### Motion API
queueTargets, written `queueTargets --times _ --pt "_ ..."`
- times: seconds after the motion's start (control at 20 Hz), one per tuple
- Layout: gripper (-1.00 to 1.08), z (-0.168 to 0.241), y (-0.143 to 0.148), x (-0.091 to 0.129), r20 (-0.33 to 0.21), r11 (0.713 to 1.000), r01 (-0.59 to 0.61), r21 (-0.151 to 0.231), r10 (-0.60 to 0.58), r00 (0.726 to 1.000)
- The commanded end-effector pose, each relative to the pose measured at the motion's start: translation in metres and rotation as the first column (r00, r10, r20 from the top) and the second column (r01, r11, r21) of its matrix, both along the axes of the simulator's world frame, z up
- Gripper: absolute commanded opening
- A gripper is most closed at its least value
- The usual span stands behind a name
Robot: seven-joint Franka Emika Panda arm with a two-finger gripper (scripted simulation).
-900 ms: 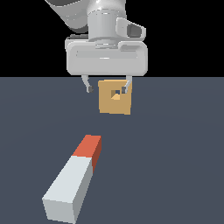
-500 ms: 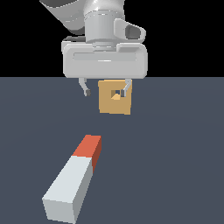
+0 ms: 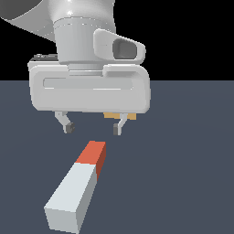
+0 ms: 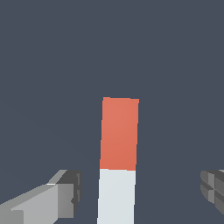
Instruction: Insert the peg into the horizontal hole in a box.
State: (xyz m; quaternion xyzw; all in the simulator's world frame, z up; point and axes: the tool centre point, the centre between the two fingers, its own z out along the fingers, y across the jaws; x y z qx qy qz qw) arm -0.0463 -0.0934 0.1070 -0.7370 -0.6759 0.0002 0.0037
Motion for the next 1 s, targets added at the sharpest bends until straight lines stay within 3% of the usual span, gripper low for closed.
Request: queueTargets --times 0.0,0.35,0.95 --pt "1.00 -0.013 -0.026 -0.009 0.002 1.000 0.017 -0.003 -0.017 1.000" --pt "1.00 -0.034 -0.066 -0.022 0.005 0.999 0.042 -0.006 -0.042 0.999" --pt "1.00 -0.056 -0.069 -0.023 0.004 0.999 0.045 -0.005 -0.045 0.999"
